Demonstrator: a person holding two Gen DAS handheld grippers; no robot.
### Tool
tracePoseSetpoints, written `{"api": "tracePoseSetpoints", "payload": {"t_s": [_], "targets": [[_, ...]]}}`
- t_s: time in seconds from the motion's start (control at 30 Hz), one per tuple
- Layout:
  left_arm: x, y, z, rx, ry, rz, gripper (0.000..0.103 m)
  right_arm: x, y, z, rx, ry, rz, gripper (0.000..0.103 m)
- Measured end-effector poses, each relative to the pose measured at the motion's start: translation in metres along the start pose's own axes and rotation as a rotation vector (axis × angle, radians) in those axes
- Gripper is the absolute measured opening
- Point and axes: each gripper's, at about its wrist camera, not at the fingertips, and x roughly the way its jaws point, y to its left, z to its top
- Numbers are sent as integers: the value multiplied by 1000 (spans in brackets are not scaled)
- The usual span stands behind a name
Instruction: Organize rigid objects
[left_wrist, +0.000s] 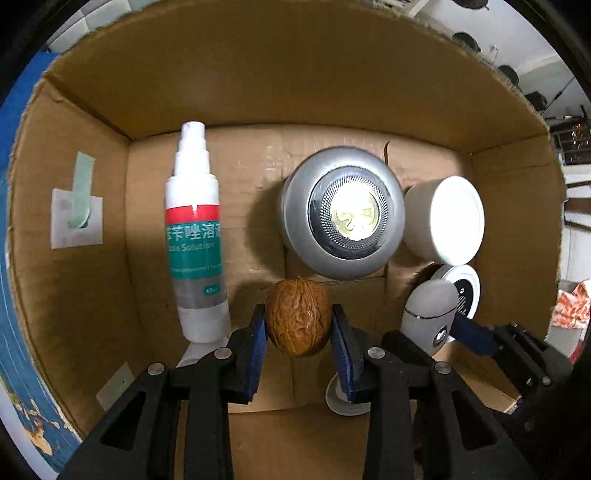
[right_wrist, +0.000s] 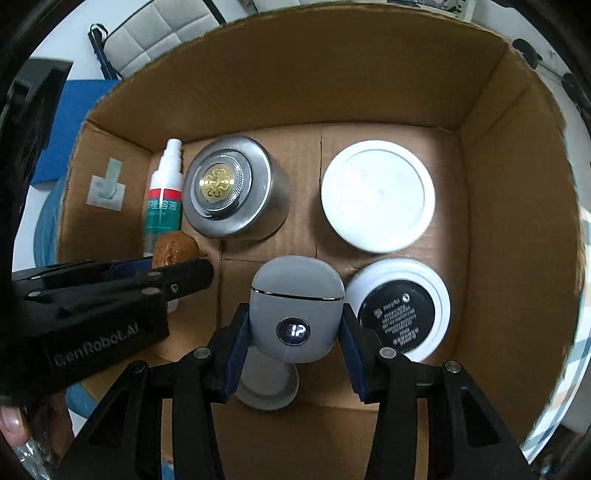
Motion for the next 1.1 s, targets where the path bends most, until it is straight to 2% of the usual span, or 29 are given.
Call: {"api": "tracePoseSetpoints", "payload": {"t_s": [0.4, 0.43, 0.67, 0.83, 0.9, 0.97, 1.0, 1.03, 1.1], "targets": [[5, 3, 7, 1, 12, 23, 30, 28, -2, 17, -26, 62, -8, 49], [3, 6, 15, 3, 10, 28, 31, 31, -3, 17, -20, 67, -9, 49], [0, 9, 4, -12, -5, 64, 35, 37, -2, 17, -12, 76, -24, 50], [-11, 17, -2, -54, -32, 49, 54, 31, 2, 16, -6, 61, -40, 52], [-18, 21, -6, -64, -52, 53, 60, 25, 2, 14, -6, 46, -57, 62], [-25, 22, -10, -63, -74, 66, 69, 19, 2, 11, -8, 31, -79, 68], [-28, 22, -12, -62, -82, 71, 81, 16, 3, 9, -11, 24, -92, 69], [-31, 21, -14, -59, -90, 76, 89, 13, 3, 8, -14, 17, -104, 69], [-38, 21, -18, -51, -110, 93, 92, 9, 2, 5, -15, 2, -131, 76]]}}
